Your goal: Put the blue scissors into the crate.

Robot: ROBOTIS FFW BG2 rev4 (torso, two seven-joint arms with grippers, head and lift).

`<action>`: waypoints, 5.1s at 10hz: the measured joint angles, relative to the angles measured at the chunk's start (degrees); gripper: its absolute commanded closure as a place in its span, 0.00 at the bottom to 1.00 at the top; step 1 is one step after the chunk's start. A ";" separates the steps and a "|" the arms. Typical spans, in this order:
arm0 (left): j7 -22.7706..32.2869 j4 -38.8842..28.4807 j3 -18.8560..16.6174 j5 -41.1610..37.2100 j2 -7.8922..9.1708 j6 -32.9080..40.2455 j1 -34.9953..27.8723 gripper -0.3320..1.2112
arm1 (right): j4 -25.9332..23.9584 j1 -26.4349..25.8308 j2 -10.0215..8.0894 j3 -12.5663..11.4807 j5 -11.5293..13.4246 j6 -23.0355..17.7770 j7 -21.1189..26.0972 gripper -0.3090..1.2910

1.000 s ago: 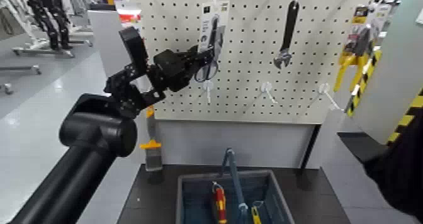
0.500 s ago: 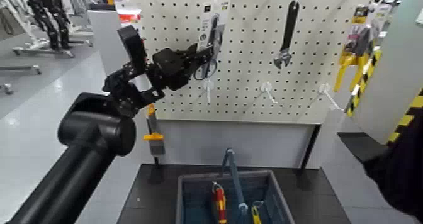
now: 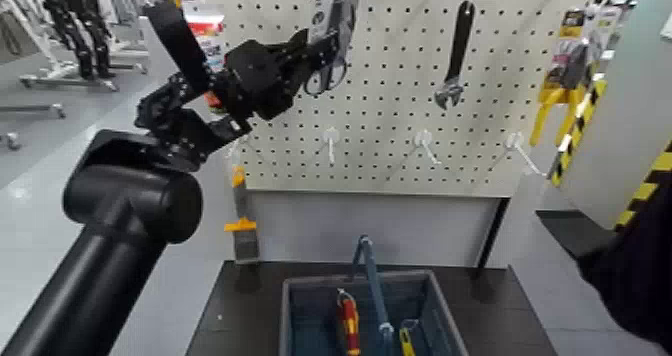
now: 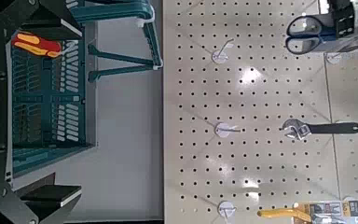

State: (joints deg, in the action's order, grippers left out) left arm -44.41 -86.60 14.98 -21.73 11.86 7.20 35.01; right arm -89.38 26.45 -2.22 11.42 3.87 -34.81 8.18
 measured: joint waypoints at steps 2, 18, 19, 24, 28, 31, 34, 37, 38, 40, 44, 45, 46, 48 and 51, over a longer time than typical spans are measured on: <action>0.09 -4.60 -0.24 -0.89 0.06 -2.70 -3.03 0.98 | 0.00 0.05 0.03 -0.07 0.00 0.00 0.09 0.28; -1.45 2.45 1.10 -9.29 2.76 -18.90 -24.39 0.98 | 0.31 0.31 0.18 -0.44 0.00 -0.44 0.44 0.28; -1.78 3.44 1.46 -9.42 2.77 -19.01 -24.43 0.98 | 0.27 0.33 0.20 -0.40 0.00 -0.44 0.44 0.28; -3.47 9.18 5.86 -11.06 2.97 -18.18 -23.20 0.97 | 0.44 0.19 0.29 -0.19 0.00 -0.44 0.44 0.28; -3.85 11.13 6.99 -10.18 2.88 -19.45 -22.91 0.23 | 0.53 0.17 0.29 -0.21 0.00 -0.52 0.44 0.28; -3.75 11.07 7.09 -9.95 2.91 -19.32 -22.54 0.24 | 0.53 0.17 0.29 -0.32 0.00 -0.56 0.44 0.28; -3.75 10.88 7.31 -9.83 2.88 -19.19 -22.45 0.24 | 0.61 0.18 0.29 -0.35 0.00 -0.61 0.44 0.28; -3.62 9.51 6.07 -7.42 2.64 -18.74 -23.13 0.24 | 0.57 0.31 0.29 -0.48 0.00 -0.69 0.48 0.28; -2.39 8.21 4.49 -4.62 2.17 -17.51 -24.30 0.24 | 0.54 0.34 0.29 -0.52 0.00 -0.75 0.53 0.28; 4.66 3.80 0.48 0.12 0.78 -12.80 -29.45 0.24 | 0.55 0.36 0.29 -0.49 0.00 -1.03 0.91 0.28; 20.80 -2.88 -5.17 5.35 -0.16 1.64 -42.69 0.27 | 0.51 0.63 0.29 -0.52 0.00 -1.35 1.27 0.28; 23.93 -3.43 -6.07 6.13 -1.07 4.61 -45.54 0.28 | 0.41 0.75 0.28 -0.61 0.00 -1.46 1.38 0.28; 26.05 -3.40 -7.21 6.75 -2.37 7.58 -47.94 0.28 | 0.29 0.89 0.23 -0.74 0.00 -1.61 1.47 0.28; 28.51 -3.30 -8.82 9.50 -2.98 11.78 -51.32 0.28 | 0.12 1.08 0.20 -0.80 0.00 -1.69 1.63 0.28; 31.80 -3.08 -9.10 10.81 -4.37 15.72 -53.30 0.28 | 0.00 1.21 0.12 -0.83 0.00 -1.84 1.92 0.28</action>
State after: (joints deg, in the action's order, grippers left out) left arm -12.61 -89.68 5.89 -10.92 7.49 22.93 -18.29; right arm -89.38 27.67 -2.11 10.60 3.87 -36.65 10.09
